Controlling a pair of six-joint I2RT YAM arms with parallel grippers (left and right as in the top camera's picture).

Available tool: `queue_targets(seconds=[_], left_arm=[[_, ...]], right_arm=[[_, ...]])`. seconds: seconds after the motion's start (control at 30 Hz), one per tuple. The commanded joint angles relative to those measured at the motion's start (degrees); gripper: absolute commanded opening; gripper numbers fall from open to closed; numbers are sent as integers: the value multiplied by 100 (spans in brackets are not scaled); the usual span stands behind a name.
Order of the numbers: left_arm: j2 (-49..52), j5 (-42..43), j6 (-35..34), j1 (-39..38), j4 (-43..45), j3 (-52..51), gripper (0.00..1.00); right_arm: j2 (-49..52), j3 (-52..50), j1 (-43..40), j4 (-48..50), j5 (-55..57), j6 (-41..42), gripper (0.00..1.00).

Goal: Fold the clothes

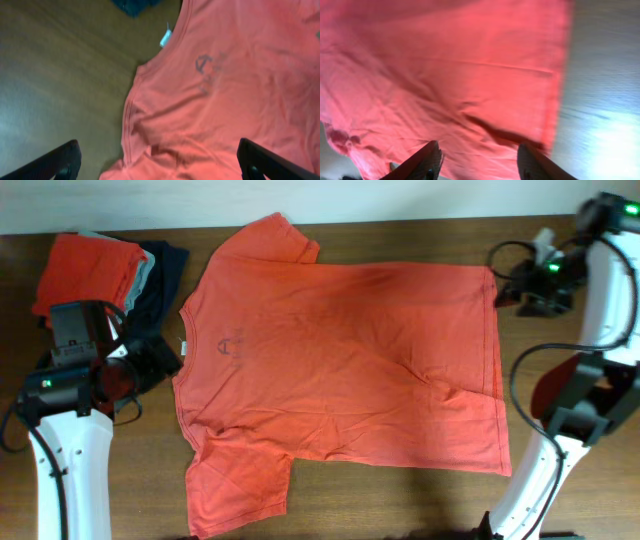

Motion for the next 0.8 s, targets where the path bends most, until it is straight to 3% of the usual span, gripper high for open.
queue_targets(seconds=[0.0, 0.23, 0.43, 0.6, 0.77], left_arm=[[160, -208, -52, 28, 330, -17, 99], [352, -227, -52, 28, 1615, -17, 99], [713, -225, -52, 26, 2223, -17, 99], [1198, -57, -55, 26, 2162, -17, 99], [1556, 719, -55, 26, 1637, -17, 99]], right_arm=[[-129, -168, 533, -44, 72, 33, 54], [-693, -1325, 1207, -44, 621, 262, 49], [-2577, -2704, 1228, -44, 942, 621, 49], [-4498, -3416, 1228, -42, 1744, 1318, 50], [-5814, -4061, 1228, -42, 2251, 2072, 50]])
